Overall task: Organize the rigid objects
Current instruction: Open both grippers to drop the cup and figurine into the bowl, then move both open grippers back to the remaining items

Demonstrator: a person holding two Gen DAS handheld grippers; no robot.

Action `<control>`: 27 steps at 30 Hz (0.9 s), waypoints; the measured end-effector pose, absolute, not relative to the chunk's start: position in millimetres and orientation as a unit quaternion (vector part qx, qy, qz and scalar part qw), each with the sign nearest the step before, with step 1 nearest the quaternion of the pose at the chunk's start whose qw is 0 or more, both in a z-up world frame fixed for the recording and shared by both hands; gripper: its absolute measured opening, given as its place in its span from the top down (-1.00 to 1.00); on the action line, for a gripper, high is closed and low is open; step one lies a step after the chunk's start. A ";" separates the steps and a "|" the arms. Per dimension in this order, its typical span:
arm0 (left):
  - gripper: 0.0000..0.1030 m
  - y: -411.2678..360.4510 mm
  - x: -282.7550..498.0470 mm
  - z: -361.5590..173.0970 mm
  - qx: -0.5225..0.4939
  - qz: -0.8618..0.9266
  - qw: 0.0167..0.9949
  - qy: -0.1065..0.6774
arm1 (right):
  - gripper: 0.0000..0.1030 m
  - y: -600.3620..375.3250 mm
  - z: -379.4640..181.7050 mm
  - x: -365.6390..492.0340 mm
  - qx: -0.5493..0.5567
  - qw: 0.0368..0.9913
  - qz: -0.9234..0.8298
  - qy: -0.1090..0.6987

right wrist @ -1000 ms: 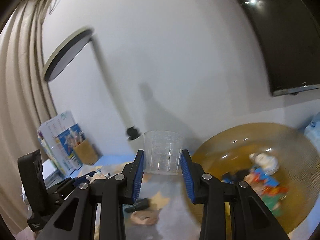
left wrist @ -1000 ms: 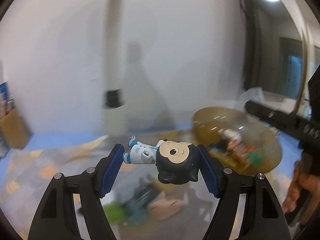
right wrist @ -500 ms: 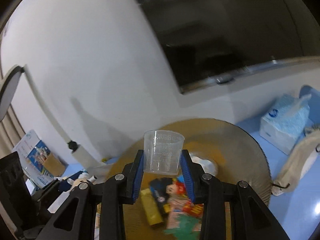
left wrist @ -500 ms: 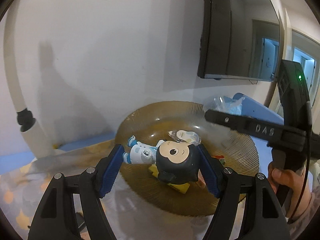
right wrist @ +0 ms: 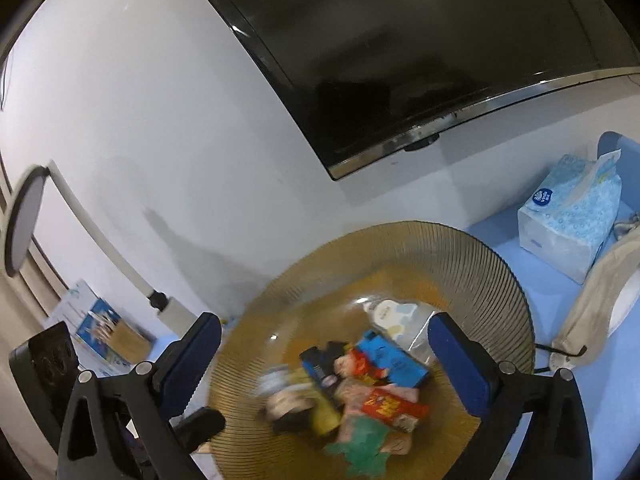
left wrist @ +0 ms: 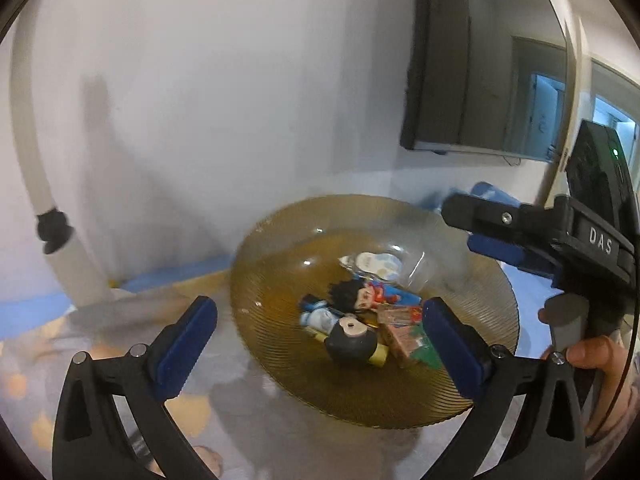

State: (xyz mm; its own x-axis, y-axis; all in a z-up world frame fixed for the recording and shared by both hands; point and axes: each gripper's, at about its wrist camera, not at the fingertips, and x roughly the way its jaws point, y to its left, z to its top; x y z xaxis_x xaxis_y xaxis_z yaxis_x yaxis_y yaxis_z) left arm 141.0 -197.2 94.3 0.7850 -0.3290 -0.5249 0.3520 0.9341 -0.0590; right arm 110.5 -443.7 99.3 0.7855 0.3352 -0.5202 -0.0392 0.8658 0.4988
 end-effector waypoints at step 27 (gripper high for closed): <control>-0.99 45.6 57.2 87.3 -0.042 0.029 0.948 0.315 | -1.00 -246.0 143.6 83.7 0.118 0.905 0.208 0.351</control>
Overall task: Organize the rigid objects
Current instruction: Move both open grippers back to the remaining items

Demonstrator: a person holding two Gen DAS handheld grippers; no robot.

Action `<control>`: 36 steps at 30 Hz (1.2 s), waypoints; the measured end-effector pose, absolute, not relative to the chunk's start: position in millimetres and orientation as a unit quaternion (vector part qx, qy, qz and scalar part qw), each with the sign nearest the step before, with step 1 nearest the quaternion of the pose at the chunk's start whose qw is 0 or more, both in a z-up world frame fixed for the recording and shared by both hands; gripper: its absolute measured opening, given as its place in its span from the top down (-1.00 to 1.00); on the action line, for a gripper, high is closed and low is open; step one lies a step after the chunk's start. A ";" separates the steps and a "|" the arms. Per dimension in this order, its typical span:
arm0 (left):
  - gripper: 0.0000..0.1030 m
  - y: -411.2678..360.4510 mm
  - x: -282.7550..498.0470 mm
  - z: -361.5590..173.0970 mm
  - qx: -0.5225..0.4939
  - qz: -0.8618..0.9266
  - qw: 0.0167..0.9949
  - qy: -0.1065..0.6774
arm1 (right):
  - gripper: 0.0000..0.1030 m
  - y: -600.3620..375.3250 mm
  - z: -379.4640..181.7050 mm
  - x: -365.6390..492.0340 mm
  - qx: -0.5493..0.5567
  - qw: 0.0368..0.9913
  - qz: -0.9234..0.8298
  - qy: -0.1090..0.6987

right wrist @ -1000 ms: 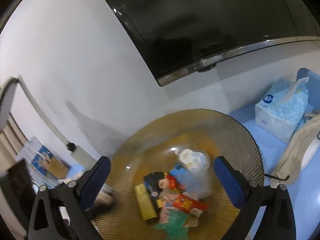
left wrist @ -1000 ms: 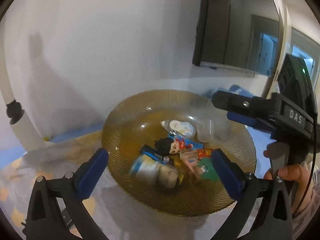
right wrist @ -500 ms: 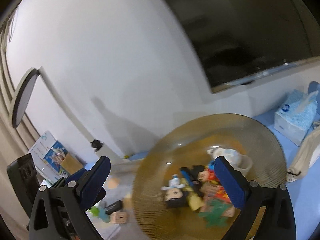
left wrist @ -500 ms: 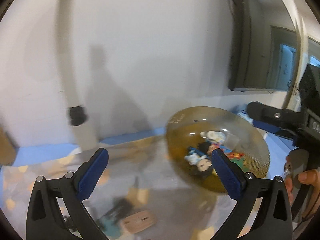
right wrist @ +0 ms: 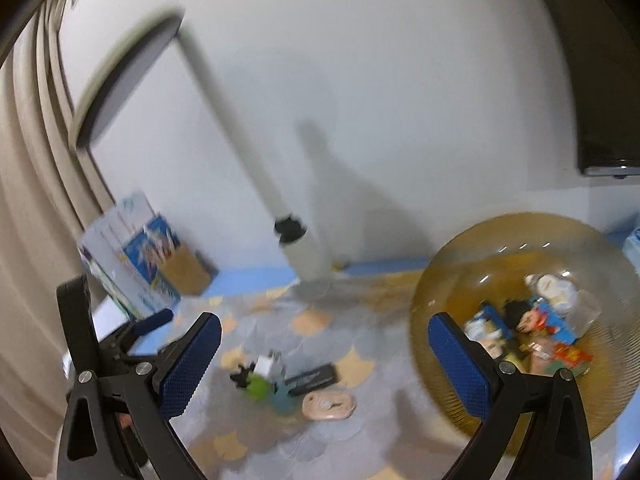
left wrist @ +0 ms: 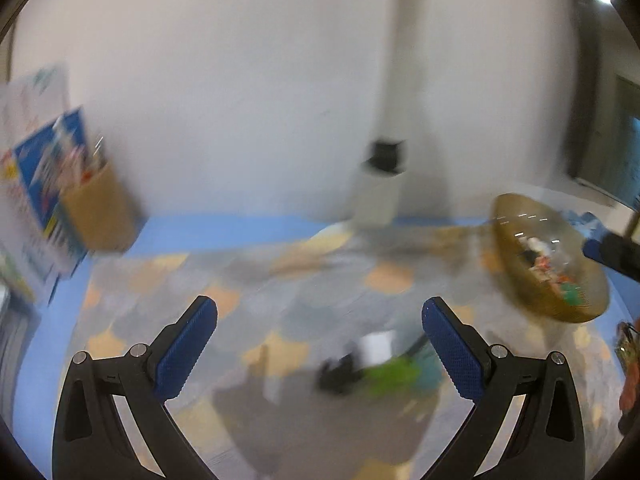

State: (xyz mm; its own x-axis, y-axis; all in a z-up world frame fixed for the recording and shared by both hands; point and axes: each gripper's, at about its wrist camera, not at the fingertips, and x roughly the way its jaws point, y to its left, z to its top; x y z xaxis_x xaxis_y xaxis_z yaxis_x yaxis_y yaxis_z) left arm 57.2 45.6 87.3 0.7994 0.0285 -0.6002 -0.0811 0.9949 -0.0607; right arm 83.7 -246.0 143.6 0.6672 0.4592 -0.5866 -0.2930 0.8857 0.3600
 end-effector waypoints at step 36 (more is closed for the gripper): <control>-1.00 41.6 94.8 0.3 -0.040 0.010 0.903 0.428 | -1.00 -163.4 -2.9 108.6 -0.065 0.862 0.108 0.491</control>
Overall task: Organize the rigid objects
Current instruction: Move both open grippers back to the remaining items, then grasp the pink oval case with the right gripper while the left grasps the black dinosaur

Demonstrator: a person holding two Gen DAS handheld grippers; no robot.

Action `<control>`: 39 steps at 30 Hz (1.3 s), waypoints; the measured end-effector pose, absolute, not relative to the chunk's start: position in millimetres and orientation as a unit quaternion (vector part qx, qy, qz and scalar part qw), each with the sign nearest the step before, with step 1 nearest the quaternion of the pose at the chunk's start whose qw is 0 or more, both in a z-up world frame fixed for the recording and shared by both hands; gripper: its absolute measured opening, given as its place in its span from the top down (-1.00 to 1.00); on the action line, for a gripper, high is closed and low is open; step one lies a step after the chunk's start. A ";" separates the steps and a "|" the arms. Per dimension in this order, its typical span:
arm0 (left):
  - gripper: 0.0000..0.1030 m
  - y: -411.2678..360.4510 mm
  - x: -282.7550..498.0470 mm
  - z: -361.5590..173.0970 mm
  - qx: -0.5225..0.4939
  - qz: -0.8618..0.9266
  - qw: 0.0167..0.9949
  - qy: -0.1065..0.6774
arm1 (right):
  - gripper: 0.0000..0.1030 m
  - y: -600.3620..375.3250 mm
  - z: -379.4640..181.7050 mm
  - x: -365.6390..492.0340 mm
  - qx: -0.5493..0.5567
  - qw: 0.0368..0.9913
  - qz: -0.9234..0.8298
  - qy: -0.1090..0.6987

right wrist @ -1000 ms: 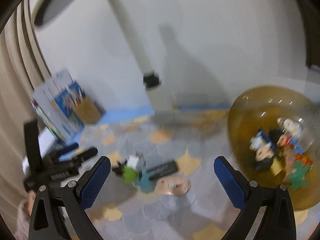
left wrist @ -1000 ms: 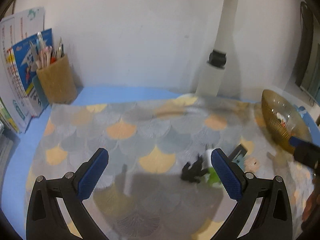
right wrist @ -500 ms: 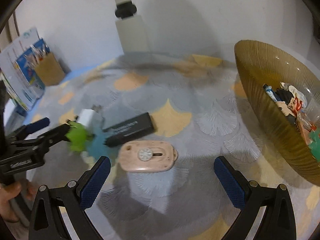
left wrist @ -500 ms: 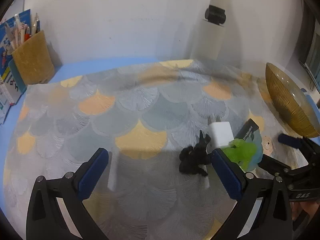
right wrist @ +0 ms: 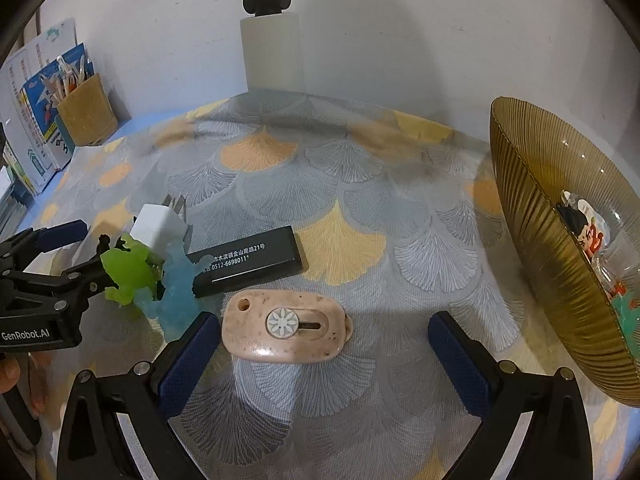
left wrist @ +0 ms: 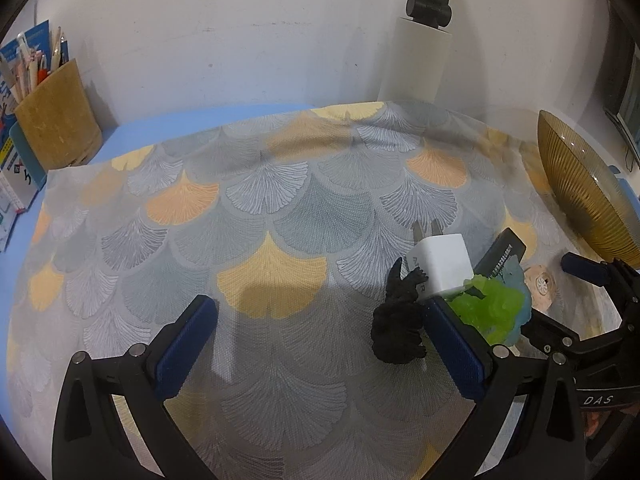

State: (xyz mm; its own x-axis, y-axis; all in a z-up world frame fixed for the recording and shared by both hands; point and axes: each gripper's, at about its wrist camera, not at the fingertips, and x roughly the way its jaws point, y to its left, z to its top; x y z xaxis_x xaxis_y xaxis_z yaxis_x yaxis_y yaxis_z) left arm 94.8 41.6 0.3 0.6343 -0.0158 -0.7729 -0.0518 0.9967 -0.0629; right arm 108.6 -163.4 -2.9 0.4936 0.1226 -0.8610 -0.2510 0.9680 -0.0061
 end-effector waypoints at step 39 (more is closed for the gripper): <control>0.60 36.5 68.3 26.2 -0.053 -0.043 0.936 0.346 | -0.15 -198.8 53.7 53.8 0.010 0.917 0.198 0.347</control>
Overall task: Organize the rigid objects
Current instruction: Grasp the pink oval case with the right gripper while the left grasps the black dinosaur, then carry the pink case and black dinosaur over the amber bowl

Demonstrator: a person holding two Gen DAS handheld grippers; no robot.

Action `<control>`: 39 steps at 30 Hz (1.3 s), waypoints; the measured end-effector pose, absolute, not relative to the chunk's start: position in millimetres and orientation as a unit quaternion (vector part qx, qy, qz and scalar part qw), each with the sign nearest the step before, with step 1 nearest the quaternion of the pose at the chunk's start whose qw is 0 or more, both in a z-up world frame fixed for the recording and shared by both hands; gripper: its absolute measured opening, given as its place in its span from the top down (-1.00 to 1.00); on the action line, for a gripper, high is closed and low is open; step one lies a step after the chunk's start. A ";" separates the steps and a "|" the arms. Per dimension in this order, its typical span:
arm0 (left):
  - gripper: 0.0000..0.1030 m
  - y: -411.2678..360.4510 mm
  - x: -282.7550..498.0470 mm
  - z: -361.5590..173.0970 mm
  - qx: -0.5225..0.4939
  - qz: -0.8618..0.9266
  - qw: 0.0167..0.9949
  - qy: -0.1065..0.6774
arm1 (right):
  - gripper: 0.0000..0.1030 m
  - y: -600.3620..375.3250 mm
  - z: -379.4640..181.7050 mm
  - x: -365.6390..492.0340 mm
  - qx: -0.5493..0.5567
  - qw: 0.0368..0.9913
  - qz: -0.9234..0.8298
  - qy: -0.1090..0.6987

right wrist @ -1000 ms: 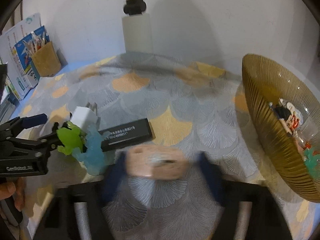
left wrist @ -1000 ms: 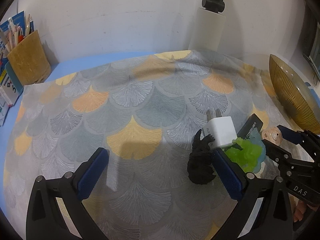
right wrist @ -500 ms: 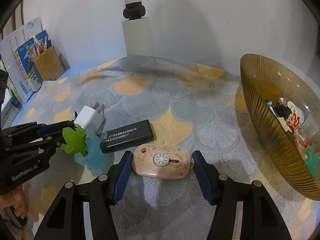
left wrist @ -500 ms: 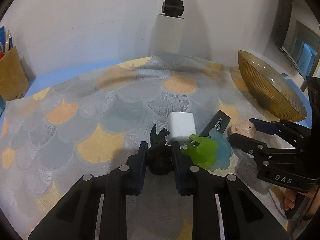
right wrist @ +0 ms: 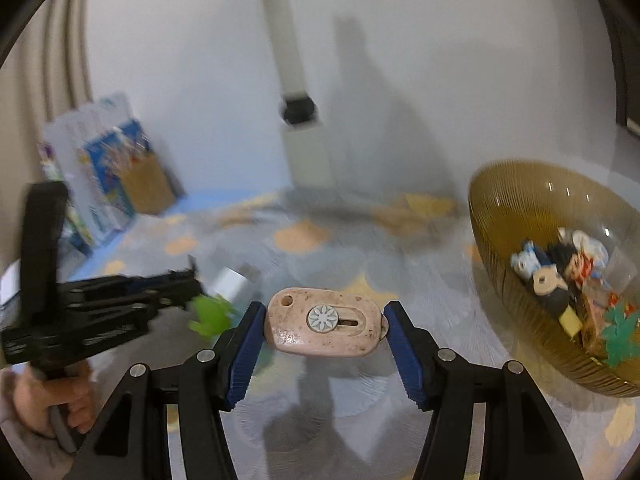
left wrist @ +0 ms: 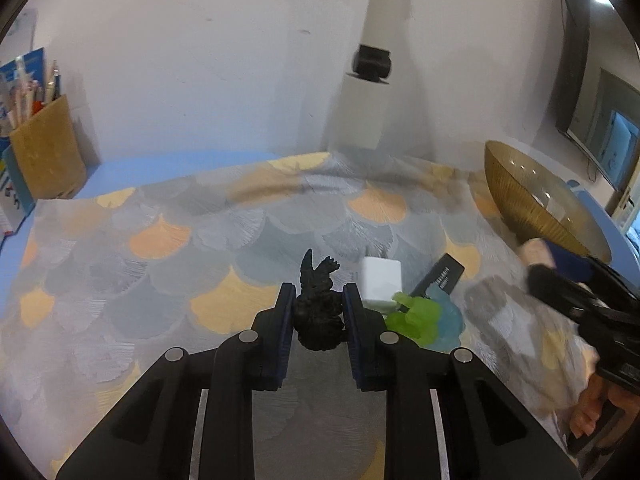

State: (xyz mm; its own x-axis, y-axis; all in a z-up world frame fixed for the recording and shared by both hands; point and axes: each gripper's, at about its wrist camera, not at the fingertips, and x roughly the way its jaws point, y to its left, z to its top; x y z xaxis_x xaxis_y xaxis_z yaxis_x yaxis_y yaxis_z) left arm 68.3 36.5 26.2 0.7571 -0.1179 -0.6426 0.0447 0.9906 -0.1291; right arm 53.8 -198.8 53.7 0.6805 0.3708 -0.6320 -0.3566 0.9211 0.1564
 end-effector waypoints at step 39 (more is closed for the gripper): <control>0.60 -169.4 126.8 109.5 -0.076 -0.245 0.921 0.295 | -0.15 -390.6 126.7 93.2 0.133 0.936 0.065 0.320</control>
State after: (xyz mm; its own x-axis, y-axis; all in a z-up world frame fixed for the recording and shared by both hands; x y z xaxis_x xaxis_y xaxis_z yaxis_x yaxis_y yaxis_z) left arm 126.8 -169.4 109.5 0.7063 -0.4954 -0.5057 0.4062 0.8687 -0.2836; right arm 93.2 -390.6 126.7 0.7864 0.2061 -0.5824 -0.0360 0.9564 0.2898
